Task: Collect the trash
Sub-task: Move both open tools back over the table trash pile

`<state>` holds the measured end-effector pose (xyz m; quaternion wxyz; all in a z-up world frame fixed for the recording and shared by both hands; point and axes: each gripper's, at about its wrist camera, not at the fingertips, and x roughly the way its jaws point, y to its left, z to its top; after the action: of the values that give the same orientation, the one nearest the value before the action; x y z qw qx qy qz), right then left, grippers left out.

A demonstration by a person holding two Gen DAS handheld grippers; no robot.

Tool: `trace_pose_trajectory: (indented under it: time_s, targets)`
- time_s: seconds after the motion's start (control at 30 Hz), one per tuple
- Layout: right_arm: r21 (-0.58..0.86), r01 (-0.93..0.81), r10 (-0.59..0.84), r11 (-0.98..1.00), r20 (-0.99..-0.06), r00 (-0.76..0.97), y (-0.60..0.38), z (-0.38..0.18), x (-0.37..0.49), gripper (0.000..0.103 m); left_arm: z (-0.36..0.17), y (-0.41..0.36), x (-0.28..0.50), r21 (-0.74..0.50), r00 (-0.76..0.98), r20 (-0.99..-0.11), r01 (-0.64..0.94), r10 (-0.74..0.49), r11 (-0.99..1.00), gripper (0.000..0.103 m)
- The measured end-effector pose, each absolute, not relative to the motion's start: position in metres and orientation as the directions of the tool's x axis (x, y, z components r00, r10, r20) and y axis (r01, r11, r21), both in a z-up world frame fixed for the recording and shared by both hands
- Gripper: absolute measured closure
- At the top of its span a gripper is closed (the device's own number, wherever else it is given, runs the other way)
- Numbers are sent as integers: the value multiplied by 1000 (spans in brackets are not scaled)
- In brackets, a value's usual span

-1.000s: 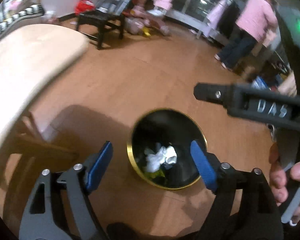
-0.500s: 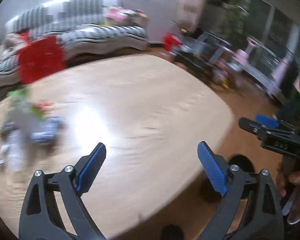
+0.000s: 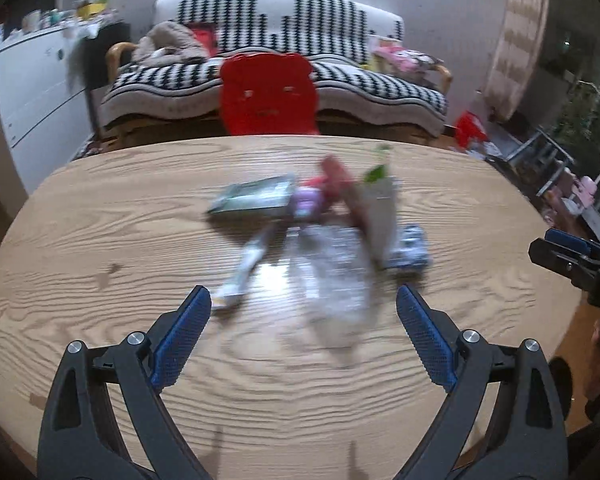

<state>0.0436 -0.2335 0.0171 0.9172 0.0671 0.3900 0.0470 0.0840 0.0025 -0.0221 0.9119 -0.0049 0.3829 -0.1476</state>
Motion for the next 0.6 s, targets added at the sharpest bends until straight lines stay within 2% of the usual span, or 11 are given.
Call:
trace_pose_trajectory:
  time_s: [0.13, 0.3, 0.53, 0.6]
  targets:
    - [159, -36, 143, 987, -738, 660, -217, -10, 77, 21, -36, 30, 97, -125, 651, -717, 231, -249, 965, 12]
    - [165, -8, 135, 986, -776, 616, -214, -42, 106, 29, -67, 43, 129, -101, 618, -761, 188, -198, 977, 12]
    - [211, 14, 164, 977, -797, 582, -217, -64, 135, 29, -97, 29, 157, -107, 558, -802, 216, -212, 970, 13]
    - [244, 13, 192, 970, -794, 577, -219, -67, 141, 29, -98, 24, 163, -96, 559, -803, 222, -207, 970, 16]
